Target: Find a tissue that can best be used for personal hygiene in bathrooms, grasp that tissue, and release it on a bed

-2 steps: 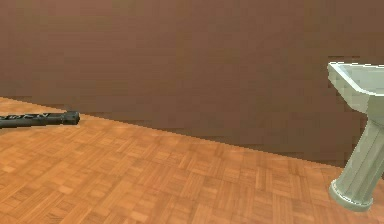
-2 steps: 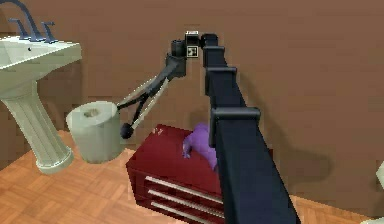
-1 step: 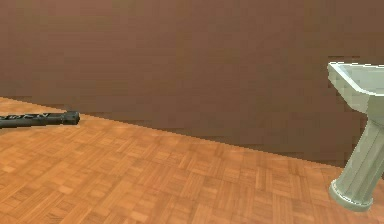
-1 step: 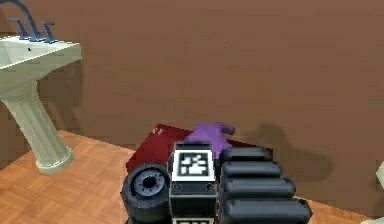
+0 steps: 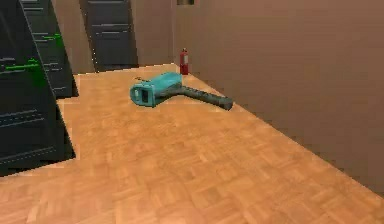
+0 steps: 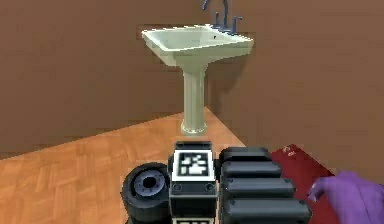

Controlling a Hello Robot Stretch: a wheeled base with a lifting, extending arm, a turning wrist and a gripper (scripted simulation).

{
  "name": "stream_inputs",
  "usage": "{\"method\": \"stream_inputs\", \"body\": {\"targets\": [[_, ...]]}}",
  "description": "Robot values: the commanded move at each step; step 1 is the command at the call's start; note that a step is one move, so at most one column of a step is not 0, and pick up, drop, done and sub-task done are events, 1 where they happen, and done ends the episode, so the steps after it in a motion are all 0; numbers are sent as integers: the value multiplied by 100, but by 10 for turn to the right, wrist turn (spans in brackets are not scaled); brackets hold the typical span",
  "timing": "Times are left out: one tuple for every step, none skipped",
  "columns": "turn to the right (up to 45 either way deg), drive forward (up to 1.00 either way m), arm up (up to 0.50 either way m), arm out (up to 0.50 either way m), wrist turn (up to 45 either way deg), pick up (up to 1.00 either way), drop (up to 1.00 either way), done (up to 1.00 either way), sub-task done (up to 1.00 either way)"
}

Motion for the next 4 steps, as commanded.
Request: {"method": "stream_inputs", "body": {"targets": [[-240,0,0,0,0,0,0,0,0],[0,100,0,0,0,0,0,0,0],[0,90,0,0,0,0,0,0,0],[-30,0,0,0,0,0,0,0,0]]}}
